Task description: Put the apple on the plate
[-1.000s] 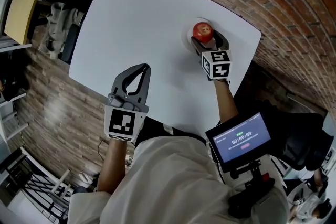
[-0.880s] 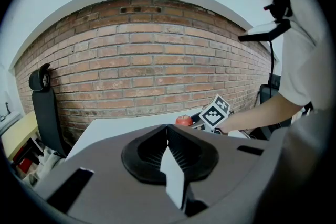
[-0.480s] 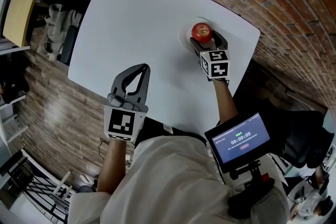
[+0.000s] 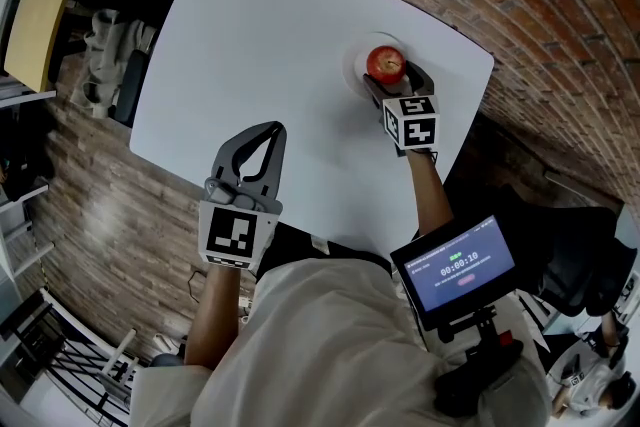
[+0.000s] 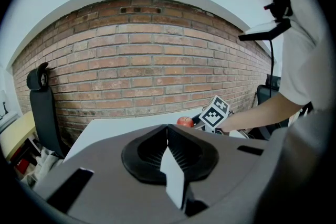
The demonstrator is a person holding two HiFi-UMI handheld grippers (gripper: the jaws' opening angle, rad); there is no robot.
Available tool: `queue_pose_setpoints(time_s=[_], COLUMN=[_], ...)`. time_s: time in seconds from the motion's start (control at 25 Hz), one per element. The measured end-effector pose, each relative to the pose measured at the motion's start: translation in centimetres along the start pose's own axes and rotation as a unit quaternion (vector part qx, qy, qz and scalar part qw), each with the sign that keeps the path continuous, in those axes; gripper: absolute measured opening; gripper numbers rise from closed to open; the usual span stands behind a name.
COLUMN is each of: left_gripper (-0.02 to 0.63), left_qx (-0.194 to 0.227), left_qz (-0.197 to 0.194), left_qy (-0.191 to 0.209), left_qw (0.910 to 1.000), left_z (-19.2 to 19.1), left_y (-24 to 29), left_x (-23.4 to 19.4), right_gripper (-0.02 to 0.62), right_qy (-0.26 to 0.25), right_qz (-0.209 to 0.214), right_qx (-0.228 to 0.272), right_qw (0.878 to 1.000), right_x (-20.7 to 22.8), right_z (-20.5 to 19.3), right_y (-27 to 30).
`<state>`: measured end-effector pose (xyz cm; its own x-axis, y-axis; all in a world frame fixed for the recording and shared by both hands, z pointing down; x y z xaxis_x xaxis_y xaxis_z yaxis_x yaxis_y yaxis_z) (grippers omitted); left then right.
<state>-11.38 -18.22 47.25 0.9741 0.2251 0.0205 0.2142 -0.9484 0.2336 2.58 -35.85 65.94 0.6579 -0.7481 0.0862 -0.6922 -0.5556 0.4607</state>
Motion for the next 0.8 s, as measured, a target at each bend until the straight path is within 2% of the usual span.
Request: queue_pose_setpoints(time_s=[0.52, 0.8], left_gripper=[0.006, 0.008], left_qx=[0.01, 0.024], left_qz=[-0.009, -0.022], left_qy=[0.003, 0.008], left_qw=[0.9999, 0.9994], left_z=[0.3, 0.9], left_y=[-1.0, -1.6], left_x=[0.2, 0.3], right_gripper=[0.37, 0.37], right_qy=[0.003, 0.005], right_qz=[-0.001, -0.028], right_qx=[-0.021, -0.012], right_qw=[1.0, 1.0], right_x=[-0.5, -0.4], right_z=[-0.9, 0.0], right_y=[-1.3, -3.5])
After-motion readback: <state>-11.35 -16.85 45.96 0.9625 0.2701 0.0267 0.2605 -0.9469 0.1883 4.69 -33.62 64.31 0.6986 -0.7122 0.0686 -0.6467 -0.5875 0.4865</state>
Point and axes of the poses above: the fingertips, and each gripper's own axes: y forward along the fingers, x to its right, z out of its top, the point moved 2 cm from there along -y, backward along the fingers, and after that the axes turned 15 degrees about x, right-handed, at the moved point
